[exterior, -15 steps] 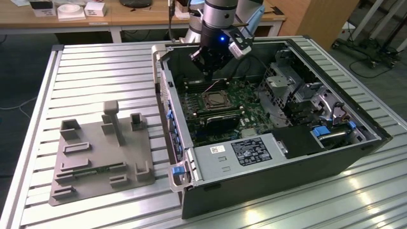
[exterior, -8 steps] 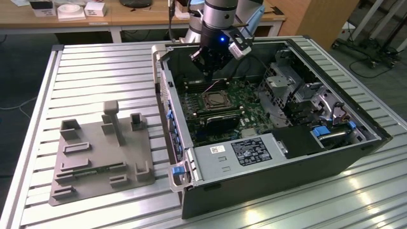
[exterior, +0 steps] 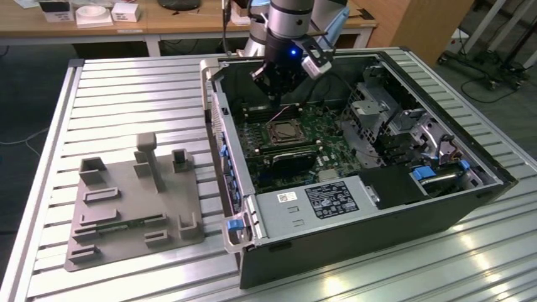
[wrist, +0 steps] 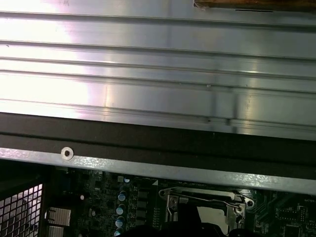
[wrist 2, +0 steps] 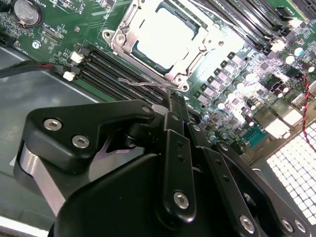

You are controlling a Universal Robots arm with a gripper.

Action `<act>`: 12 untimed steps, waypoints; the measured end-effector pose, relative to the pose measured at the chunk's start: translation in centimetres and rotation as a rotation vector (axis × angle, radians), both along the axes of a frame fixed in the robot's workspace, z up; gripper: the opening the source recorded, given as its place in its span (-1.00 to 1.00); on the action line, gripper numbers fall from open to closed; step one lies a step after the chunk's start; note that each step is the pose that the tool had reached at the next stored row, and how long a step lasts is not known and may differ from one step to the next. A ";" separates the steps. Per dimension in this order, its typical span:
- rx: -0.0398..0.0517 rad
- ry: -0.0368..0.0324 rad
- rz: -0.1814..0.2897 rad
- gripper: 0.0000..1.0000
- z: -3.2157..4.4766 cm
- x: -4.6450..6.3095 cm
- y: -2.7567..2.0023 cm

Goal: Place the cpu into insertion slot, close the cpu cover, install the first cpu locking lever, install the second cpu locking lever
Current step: 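Install the first cpu locking lever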

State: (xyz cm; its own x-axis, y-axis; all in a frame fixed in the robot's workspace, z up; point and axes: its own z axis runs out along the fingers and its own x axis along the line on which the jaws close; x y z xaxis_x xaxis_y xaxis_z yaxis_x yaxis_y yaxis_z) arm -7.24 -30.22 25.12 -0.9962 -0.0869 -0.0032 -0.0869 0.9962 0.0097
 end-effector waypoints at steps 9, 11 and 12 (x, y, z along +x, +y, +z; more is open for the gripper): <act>-0.0024 0.0002 -0.031 -0.80 -0.41 0.6 0.00; -0.0027 0.0001 -0.033 -0.80 -0.59 1.0 0.01; -0.0028 0.0002 -0.033 -0.80 -0.66 1.2 0.05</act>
